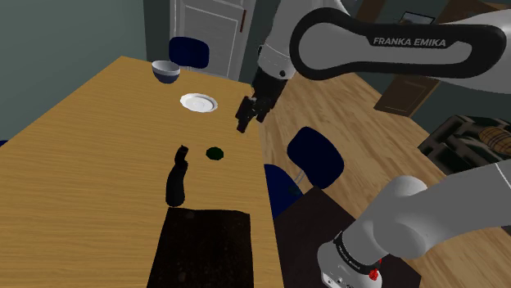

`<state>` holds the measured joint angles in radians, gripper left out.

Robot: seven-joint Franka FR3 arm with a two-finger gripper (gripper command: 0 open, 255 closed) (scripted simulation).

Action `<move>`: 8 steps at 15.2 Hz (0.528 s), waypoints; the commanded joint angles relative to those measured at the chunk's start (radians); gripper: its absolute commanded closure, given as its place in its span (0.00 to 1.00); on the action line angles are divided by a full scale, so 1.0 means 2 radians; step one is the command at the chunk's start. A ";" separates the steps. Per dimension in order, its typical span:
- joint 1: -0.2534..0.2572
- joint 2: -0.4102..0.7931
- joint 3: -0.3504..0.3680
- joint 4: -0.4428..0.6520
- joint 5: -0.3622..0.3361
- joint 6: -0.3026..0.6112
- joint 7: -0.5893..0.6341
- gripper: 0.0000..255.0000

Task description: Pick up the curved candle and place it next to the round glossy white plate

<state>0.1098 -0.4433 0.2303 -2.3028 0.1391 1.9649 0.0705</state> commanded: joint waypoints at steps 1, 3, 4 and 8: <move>0.006 0.027 0.014 0.010 0.007 0.019 0.016 0.00; 0.010 0.056 0.026 0.025 0.011 0.037 0.031 0.00; 0.012 0.071 0.033 0.034 0.012 0.045 0.038 0.00; 0.020 0.133 0.056 0.072 0.010 0.075 0.069 0.00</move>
<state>0.1492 -0.2100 0.3348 -2.1768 0.1617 2.0973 0.1987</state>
